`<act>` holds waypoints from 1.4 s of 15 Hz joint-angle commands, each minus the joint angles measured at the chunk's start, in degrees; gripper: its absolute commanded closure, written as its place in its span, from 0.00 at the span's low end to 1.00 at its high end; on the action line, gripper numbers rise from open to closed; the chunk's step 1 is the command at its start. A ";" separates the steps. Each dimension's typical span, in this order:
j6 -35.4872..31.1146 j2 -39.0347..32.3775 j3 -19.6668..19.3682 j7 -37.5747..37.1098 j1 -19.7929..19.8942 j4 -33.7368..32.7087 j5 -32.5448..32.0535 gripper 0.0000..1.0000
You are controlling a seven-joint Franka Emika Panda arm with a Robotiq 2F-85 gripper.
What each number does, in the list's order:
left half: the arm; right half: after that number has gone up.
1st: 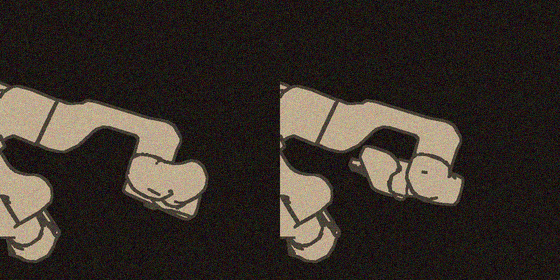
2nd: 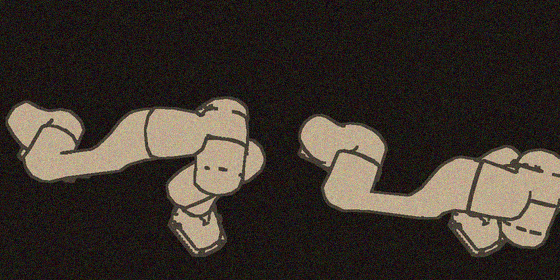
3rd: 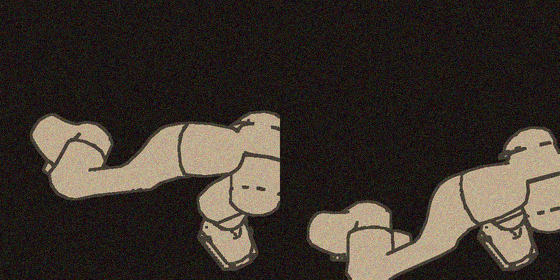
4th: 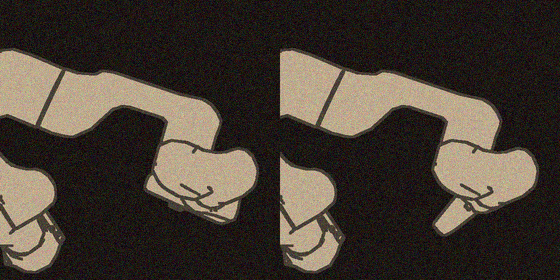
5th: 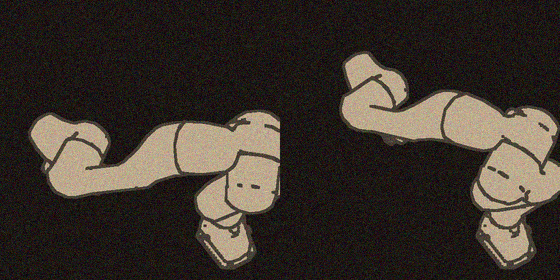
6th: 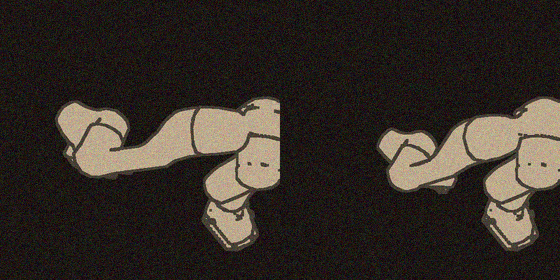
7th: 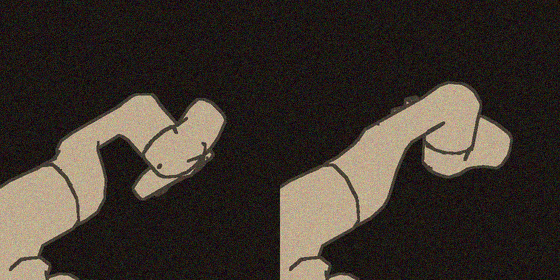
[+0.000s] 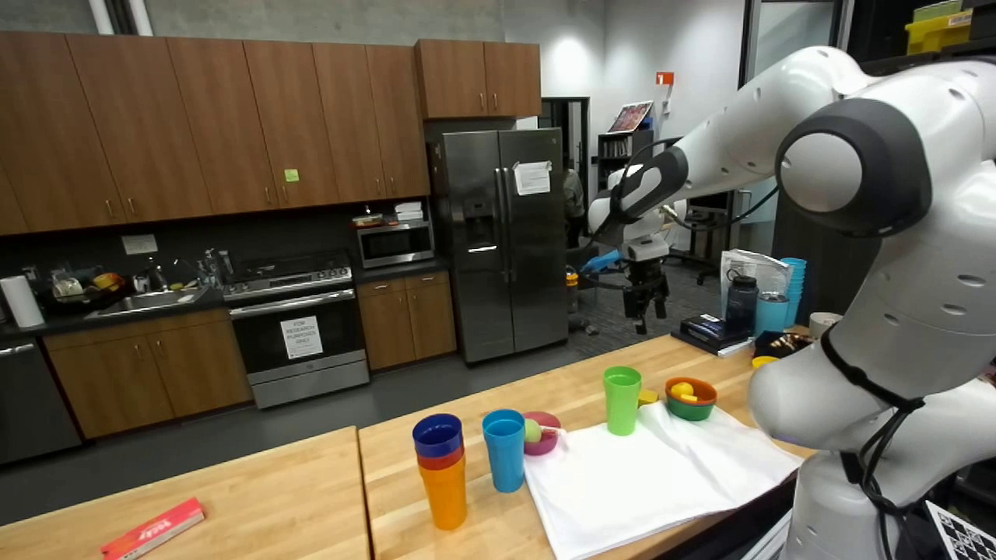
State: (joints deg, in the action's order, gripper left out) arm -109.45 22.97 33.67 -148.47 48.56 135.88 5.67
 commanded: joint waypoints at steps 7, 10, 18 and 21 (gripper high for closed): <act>-0.22 -2.50 -8.61 -3.42 -10.21 0.00 -3.91 0.00; -0.22 -2.53 -8.64 -3.41 -10.23 0.00 -3.90 0.00; 13.67 4.19 10.37 -0.52 19.10 -1.85 16.65 0.00; 23.36 7.94 17.99 -0.52 32.25 -3.53 23.01 0.00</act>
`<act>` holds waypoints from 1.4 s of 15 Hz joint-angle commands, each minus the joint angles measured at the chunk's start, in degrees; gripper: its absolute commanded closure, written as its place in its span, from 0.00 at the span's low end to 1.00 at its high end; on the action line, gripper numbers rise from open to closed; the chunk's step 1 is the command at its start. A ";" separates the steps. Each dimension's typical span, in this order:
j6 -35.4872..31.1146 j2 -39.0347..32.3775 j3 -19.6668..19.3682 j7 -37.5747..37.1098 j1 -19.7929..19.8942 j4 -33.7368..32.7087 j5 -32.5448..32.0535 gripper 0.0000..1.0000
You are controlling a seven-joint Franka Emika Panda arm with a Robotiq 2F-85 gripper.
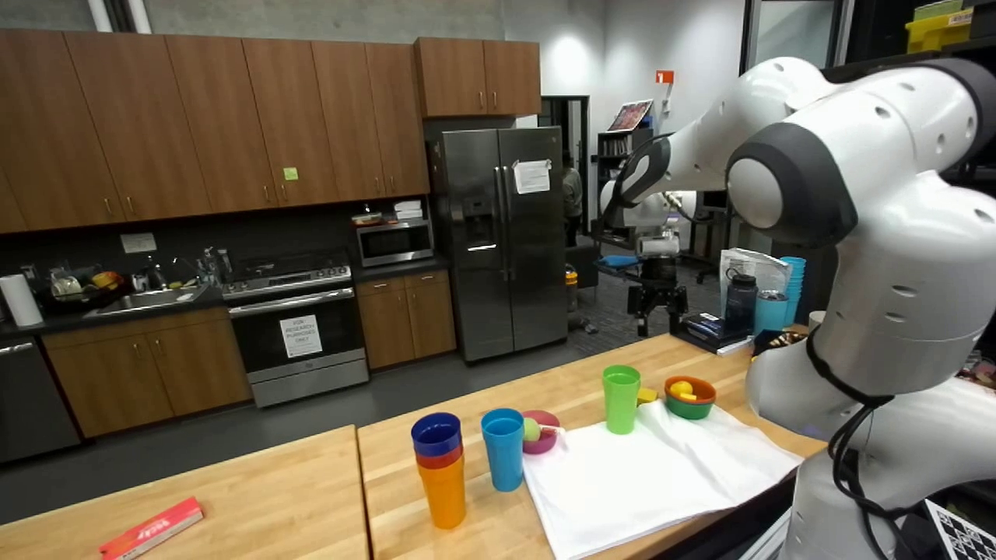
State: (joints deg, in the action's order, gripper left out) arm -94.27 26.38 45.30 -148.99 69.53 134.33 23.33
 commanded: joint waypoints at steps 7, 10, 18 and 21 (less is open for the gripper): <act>28.25 24.40 20.41 -0.13 38.52 -5.01 27.46 0.00; 29.44 31.76 19.24 -0.11 40.65 -3.31 41.79 0.00; 19.53 47.44 22.08 -0.13 42.54 2.70 69.23 0.00; 3.75 44.44 25.22 0.02 39.22 3.19 67.19 0.00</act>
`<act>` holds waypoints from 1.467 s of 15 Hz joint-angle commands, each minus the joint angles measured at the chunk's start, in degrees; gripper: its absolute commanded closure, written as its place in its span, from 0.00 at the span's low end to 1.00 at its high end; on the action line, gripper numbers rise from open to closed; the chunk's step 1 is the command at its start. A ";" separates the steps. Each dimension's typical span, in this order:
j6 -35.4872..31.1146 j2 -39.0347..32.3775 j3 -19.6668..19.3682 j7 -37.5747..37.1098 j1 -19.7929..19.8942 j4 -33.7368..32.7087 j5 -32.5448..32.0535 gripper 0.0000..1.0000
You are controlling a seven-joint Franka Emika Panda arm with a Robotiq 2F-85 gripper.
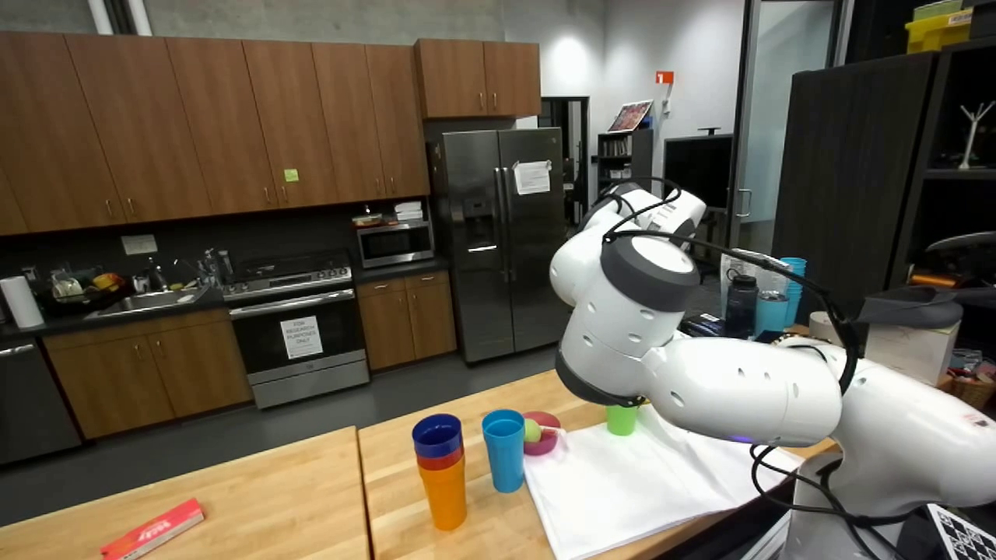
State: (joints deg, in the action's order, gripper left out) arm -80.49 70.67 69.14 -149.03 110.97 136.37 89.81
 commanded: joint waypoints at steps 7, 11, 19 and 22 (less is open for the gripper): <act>-35.01 -0.62 7.13 -0.83 -7.04 0.60 -3.76 0.00; -36.38 -2.25 8.10 0.04 -7.50 0.90 -7.62 0.00; -35.64 -2.47 7.70 5.74 -8.07 2.15 -11.13 0.00; -35.72 -4.40 7.12 7.06 -8.40 2.44 -13.26 0.00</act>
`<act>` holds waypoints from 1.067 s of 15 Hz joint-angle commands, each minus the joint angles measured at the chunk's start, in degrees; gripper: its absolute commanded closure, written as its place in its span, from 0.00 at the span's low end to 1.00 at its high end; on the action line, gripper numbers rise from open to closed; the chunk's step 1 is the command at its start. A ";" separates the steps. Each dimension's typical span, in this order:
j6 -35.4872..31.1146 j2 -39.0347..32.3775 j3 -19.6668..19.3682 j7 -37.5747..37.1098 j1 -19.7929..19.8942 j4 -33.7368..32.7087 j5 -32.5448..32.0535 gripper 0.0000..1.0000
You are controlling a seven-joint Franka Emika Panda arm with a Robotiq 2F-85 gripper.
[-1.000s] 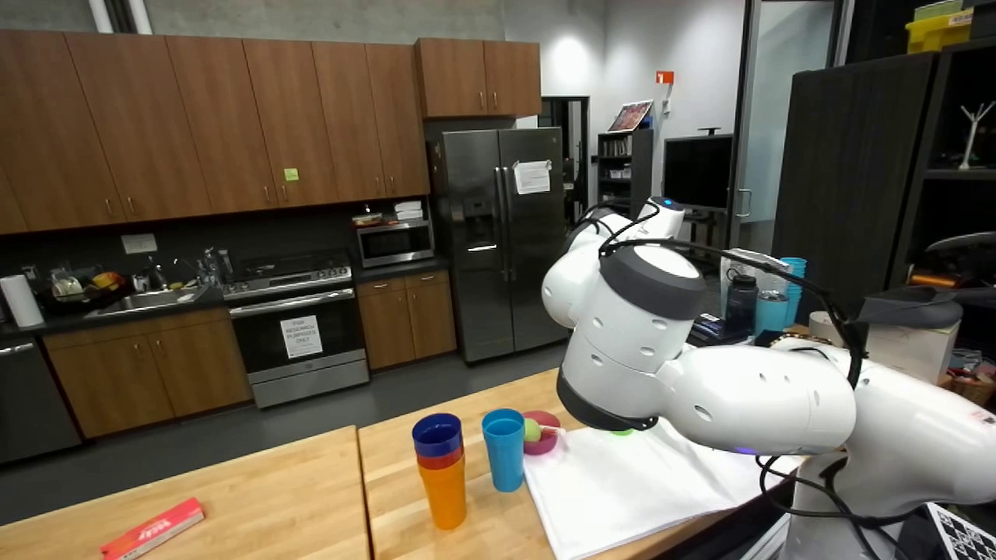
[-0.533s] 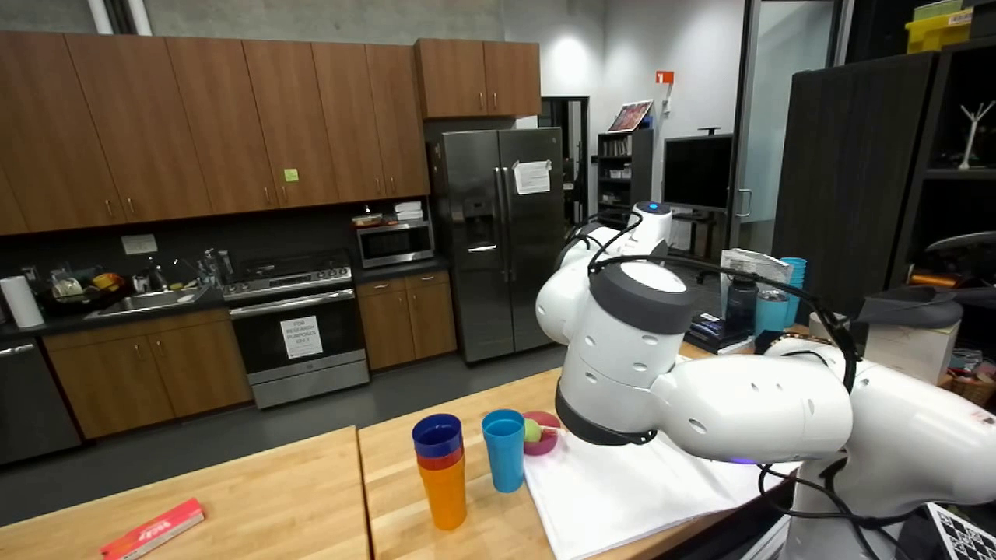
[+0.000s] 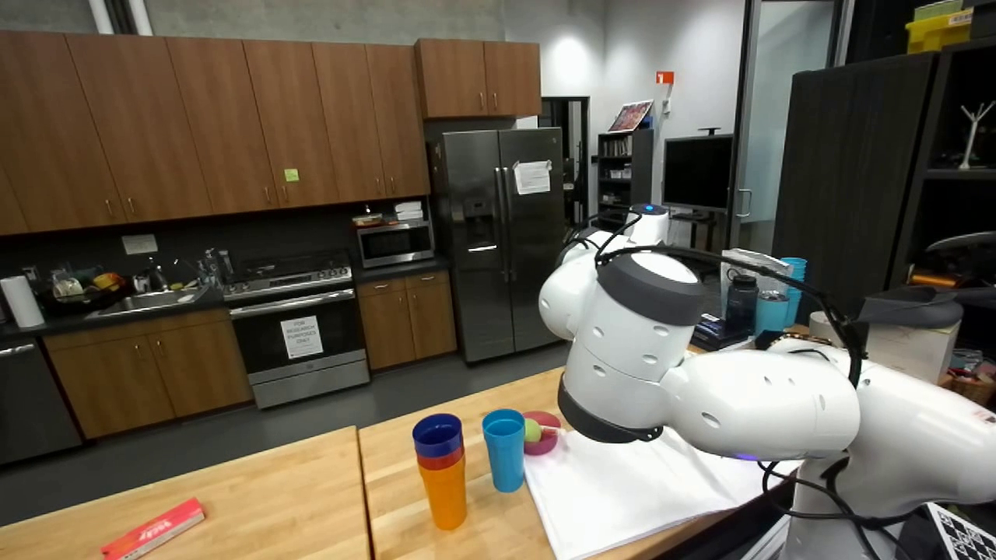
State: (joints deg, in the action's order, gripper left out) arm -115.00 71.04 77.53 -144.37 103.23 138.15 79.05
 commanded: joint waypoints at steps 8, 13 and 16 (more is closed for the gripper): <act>0.98 -10.98 -2.58 4.19 2.55 -2.81 -17.06 0.00; -0.59 -13.42 -1.40 0.03 5.69 -5.95 -25.98 0.00; -4.21 -12.42 0.77 -5.21 7.01 -6.57 -26.92 0.00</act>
State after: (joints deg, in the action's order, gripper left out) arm -115.51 60.21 76.23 -144.29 108.68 133.05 54.11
